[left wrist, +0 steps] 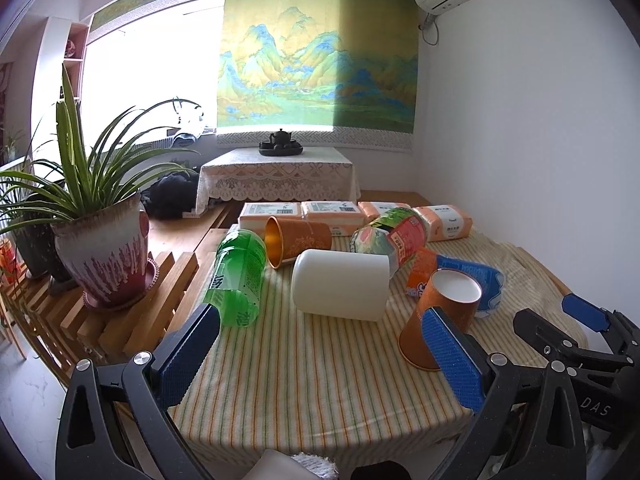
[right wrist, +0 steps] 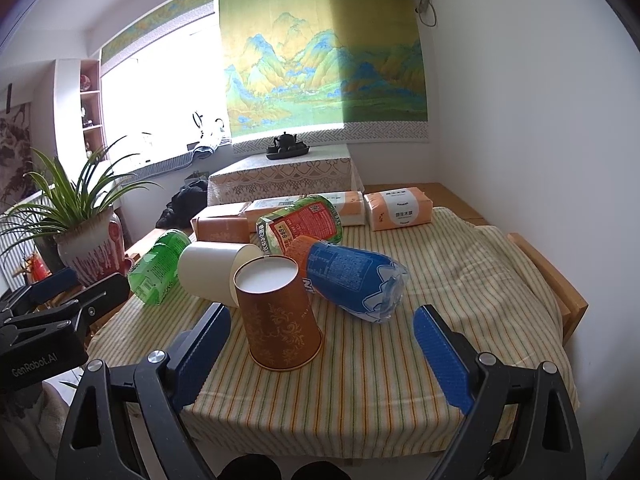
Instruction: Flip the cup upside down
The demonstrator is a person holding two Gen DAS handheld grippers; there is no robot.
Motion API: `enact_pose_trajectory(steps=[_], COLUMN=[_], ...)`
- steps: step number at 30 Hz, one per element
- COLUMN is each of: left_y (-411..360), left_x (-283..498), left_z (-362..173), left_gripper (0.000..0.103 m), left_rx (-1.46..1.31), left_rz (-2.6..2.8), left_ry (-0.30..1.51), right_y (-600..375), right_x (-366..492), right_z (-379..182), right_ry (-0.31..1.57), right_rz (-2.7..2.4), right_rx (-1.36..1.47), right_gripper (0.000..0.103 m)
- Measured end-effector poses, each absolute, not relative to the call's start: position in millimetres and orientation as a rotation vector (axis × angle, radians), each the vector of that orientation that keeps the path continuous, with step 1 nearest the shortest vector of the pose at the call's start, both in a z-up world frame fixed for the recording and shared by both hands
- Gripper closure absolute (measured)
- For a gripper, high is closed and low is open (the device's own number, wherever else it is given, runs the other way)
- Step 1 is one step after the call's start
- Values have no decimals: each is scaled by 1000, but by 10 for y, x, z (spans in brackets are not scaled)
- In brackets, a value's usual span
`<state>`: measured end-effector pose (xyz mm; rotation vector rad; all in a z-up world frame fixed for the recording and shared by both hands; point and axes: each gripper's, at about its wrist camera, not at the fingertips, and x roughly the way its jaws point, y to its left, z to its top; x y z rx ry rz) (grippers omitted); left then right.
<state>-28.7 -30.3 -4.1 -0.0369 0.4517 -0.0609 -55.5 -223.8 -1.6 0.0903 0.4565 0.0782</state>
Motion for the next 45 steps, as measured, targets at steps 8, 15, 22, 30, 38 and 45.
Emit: enact_pose_trajectory(steps=[8, 15, 22, 30, 38, 45], left_y=[-318, -324, -325, -327, -334, -341], left_x=[-273, -267, -263, -253, -239, -223], left_z=[-35, -31, -31, -33, -40, -49], left_gripper=[1, 1, 1, 1, 1, 1], left_rx=[-31, -32, -31, -32, -31, -34], left_rz=[-63, -63, -63, -65, -68, -66], left_ry=[452, 452, 454, 454, 455, 459], right_y=[-2246, -2248, -2253, -2251, -2243, -2248], right_x=[-549, -548, -540, -524, -515, -497], right_z=[-19, -20, -37, -42, -68, -75], right_ry=[458, 459, 463, 467, 473, 477], right_rz=[77, 78, 79, 79, 77, 77], right_rx=[89, 89, 89, 92, 94, 92], right_gripper=[12, 12, 12, 12, 12, 12])
